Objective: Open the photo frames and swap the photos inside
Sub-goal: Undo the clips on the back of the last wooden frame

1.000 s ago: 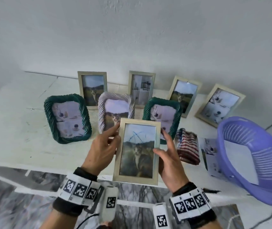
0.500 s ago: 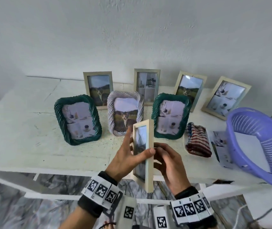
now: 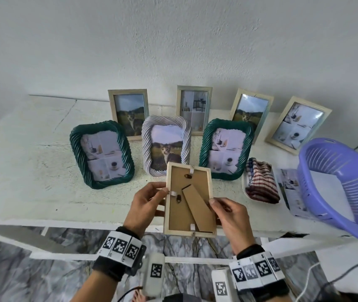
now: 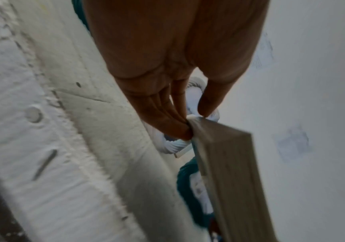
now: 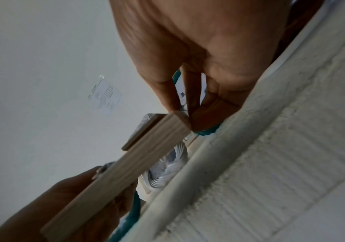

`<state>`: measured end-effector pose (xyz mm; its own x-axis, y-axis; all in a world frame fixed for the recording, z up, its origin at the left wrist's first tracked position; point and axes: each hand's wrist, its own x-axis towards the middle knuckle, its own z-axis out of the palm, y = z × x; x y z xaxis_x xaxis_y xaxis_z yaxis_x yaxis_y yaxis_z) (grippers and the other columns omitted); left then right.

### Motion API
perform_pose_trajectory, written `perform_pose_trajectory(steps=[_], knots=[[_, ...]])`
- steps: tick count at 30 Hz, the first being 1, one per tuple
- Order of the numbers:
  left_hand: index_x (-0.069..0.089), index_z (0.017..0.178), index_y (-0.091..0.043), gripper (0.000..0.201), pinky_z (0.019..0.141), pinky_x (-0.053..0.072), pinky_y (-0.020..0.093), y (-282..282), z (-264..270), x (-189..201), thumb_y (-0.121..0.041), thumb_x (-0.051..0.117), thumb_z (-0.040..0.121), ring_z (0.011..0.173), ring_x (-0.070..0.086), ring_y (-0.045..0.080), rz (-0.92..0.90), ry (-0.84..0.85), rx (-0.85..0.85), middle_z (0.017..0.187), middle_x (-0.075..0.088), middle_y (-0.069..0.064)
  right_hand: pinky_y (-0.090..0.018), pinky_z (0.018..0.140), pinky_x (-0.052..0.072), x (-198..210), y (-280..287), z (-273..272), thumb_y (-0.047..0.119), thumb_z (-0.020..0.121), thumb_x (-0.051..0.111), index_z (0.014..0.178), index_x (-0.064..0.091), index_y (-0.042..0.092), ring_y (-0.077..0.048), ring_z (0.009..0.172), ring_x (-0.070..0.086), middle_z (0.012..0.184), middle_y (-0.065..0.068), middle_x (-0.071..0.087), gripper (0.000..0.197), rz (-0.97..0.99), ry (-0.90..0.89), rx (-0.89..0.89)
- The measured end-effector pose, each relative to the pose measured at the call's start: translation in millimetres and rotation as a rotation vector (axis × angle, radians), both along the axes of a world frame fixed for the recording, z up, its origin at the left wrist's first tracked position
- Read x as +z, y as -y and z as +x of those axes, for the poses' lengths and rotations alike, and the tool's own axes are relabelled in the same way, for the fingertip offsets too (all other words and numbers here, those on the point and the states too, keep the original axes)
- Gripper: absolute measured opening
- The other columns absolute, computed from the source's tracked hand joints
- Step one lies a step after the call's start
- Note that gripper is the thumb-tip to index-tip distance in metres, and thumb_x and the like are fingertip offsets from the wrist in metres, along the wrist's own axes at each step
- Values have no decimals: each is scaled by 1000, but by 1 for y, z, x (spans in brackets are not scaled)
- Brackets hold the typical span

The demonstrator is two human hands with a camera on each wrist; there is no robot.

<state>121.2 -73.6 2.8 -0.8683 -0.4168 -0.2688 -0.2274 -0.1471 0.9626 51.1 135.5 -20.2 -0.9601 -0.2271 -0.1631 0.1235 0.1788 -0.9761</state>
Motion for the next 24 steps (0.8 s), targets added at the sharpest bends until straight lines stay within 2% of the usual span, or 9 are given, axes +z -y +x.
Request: perform_pose_trajectory(steps=[2,5,8,14,17,18,20,22,24], knots=[[66,102,-10,11,57,58,36,2,0,-15,-14,58,96,71,67,18,-94,69,-9,91,69,14,-24,72,56,-7,-4,0,20,89,68,83,72,26,-7,79,68,82,7,74,10,132,-72,29],[71,99,-20,10,64,61,46,1,-1,-37,-19,63,94,77,72,21,-227,147,-26,93,72,10,-30,72,57,-17,-4,0,23,87,71,87,73,19,-4,73,65,80,9,71,4,307,-172,13],[72,107,-19,17,65,62,40,-4,-5,-46,-20,64,93,76,72,10,-323,186,-20,90,74,3,-21,65,48,-22,-4,-2,22,87,71,91,73,11,-2,66,58,73,9,64,12,449,-282,-17],[69,117,-11,27,59,61,32,-13,-7,-48,-19,64,92,68,71,15,-476,165,-40,86,73,3,-23,71,48,-29,-4,-4,16,87,71,102,72,6,-19,75,66,89,-8,73,18,604,-438,53],[67,119,-10,30,57,61,34,-14,-6,-50,-16,68,89,75,69,13,-476,139,-50,84,70,0,-11,63,43,-27,-8,-5,12,88,68,114,65,15,2,61,53,77,1,68,27,566,-475,141],[67,119,-10,31,58,61,35,-13,-6,-51,-16,69,89,77,69,12,-490,131,-50,84,70,-1,-6,58,37,-26,-10,-5,9,89,66,117,64,17,5,56,48,77,2,66,29,570,-491,183],[68,119,-10,32,63,62,37,-11,-5,-55,-18,70,88,80,68,12,-532,117,-60,84,69,-4,-6,50,35,-25,-11,-5,4,92,60,119,64,16,4,51,48,87,-2,67,30,557,-471,264],[68,118,-11,33,68,62,39,-11,-4,-57,-20,71,87,81,68,13,-565,103,-59,84,69,-7,-4,58,39,-21,-10,-4,-1,94,54,117,65,7,6,57,50,102,-6,66,27,521,-402,323],[68,118,-11,33,68,62,38,-10,-5,-58,-21,71,87,81,68,13,-582,96,-61,85,69,-5,-1,66,37,-23,-11,-6,-5,95,50,114,65,2,9,67,52,104,-2,62,25,498,-368,356]])
